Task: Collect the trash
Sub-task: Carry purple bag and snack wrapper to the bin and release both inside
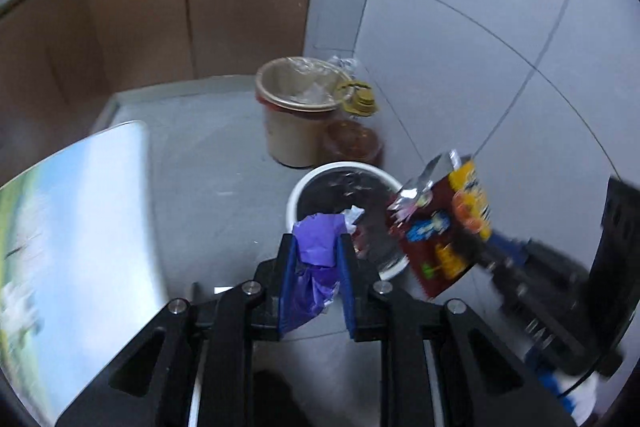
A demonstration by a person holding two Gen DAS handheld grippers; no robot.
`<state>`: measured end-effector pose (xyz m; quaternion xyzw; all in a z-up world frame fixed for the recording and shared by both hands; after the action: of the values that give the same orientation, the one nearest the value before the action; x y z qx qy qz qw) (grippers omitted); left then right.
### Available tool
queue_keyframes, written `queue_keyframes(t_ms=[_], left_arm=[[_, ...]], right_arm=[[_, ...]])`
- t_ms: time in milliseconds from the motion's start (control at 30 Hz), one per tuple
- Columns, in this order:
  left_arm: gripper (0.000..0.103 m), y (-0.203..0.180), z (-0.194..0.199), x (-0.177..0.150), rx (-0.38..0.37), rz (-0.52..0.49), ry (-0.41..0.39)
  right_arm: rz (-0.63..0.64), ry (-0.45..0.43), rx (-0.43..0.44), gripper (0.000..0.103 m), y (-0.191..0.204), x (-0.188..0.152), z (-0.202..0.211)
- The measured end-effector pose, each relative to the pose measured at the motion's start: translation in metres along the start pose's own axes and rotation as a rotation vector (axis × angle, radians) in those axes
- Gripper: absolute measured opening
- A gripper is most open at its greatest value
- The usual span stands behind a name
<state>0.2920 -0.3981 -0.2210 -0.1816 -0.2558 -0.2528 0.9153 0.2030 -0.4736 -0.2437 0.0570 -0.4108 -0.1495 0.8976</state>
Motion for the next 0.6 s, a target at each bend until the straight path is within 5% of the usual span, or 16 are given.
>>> queue_keyframes(t_ms=[267,333,400,600], left_arm=[[0.022,-0.019,-0.096,0.043,-0.093,0.102,0.094],[0.032,-0.021,-0.11,0.045,-0.109,0.117,0.113],[0.041,-0.024,-0.12,0.049,-0.128,0.126,0.122],[0.041,-0.033,-0.122,0.054,-0.169,0.129,0.113]], right_arm=[[-0.051,0.096,-0.053,0.029,-0.053,0.003,-0.08],[-0.052,0.119,-0.078,0.034,-0.063,0.003,-0.098],[-0.053,0.132,-0.097,0.038,-0.07,0.001,-0.106],[-0.036,0.12,-0.123,0.043,-0.07,0.005,-0.1]])
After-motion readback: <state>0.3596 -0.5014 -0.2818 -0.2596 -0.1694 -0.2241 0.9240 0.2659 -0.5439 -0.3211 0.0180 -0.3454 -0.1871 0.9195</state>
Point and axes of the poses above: each gripper's, at about its wrist camera, not at the fingertips, and z roughly against the way its jaws point, y to its left, x to its top, the point moved 7 cm from there along -z, roughly the way its jaws point, and after that the axes turned 6 degrees about z, right-handed, at the moved point
